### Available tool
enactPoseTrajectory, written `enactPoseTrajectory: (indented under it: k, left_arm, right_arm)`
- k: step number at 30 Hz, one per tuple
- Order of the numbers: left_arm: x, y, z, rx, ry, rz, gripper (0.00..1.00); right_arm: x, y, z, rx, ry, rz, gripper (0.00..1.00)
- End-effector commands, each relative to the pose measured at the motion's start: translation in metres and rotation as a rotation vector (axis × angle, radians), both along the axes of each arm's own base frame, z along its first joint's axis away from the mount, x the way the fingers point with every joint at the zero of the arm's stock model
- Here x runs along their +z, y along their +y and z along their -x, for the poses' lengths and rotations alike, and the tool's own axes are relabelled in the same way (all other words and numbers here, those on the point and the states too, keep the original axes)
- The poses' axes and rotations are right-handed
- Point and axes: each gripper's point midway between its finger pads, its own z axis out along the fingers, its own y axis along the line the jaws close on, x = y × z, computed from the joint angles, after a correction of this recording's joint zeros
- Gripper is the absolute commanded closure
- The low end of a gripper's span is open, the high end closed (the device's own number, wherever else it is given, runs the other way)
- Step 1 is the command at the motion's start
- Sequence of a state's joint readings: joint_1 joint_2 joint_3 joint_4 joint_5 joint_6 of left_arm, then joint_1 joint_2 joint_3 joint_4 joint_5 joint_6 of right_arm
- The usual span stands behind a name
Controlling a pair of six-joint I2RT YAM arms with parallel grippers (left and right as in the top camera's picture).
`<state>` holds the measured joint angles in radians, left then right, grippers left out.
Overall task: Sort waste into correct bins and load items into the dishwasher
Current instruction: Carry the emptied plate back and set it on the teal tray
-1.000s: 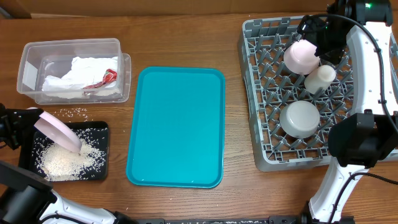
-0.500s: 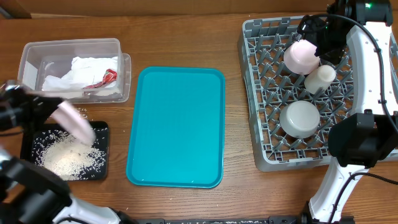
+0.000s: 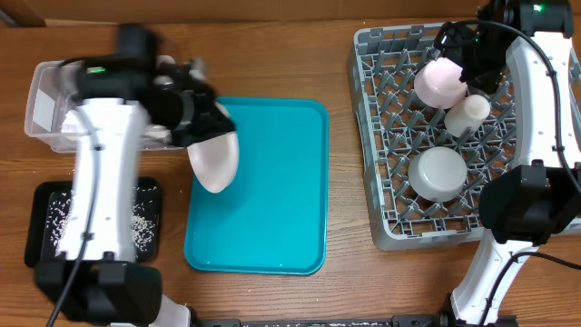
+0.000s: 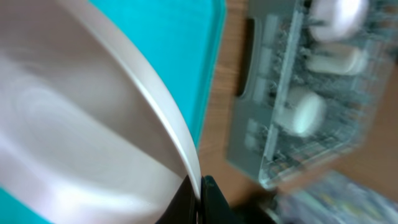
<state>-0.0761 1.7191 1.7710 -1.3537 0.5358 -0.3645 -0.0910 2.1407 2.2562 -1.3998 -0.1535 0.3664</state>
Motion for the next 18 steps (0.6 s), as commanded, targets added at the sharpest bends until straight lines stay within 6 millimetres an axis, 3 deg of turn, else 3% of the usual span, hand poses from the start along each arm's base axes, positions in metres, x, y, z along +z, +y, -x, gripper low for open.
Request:
enactPoseTrajectory:
  k: [1,4,5,8,10,13,15,18]
  left_arm:
    - [-0.047,-0.005,-0.019,0.16,0.036,-0.337,0.96]
    - [-0.076,-0.029,-0.028,0.131,0.015,-0.461,0.96]
    - [-0.096,-0.053,-0.032,0.068,0.002,-0.488,0.96]
    - [-0.126,-0.085,-0.03,-0.032,0.0,-0.512,0.96]
    - [-0.146,-0.101,-0.021,-0.086,0.03,-0.535,0.96]
    - [-0.162,-0.109,-0.009,-0.129,0.073,-0.564,0.95]
    - [-0.165,-0.108,-0.001,-0.144,0.097,-0.58,0.87]
    - [-0.161,-0.104,0.004,-0.155,0.111,-0.59,0.51]
  right_arm:
    - [0.015,-0.001,-0.003,-0.005,-0.043,-0.003,0.0]
    - [0.015,-0.001,-0.003,-0.005,-0.043,-0.003,0.0]
    - [0.015,-0.001,-0.003,-0.005,-0.043,-0.003,0.0]
    - [0.015,-0.001,-0.003,-0.005,-0.043,-0.003,0.0]
    - [0.015,-0.001,-0.003,-0.005,-0.043,-0.003,0.0]
    - [0.015,-0.001,-0.003,-0.005,-0.043,-0.003,0.0]
    - [0.015,-0.001,-0.003,-0.005,-0.043,-0.003,0.0]
    - [0.015,-0.001,-0.003,-0.005,-0.043,-0.003,0.0]
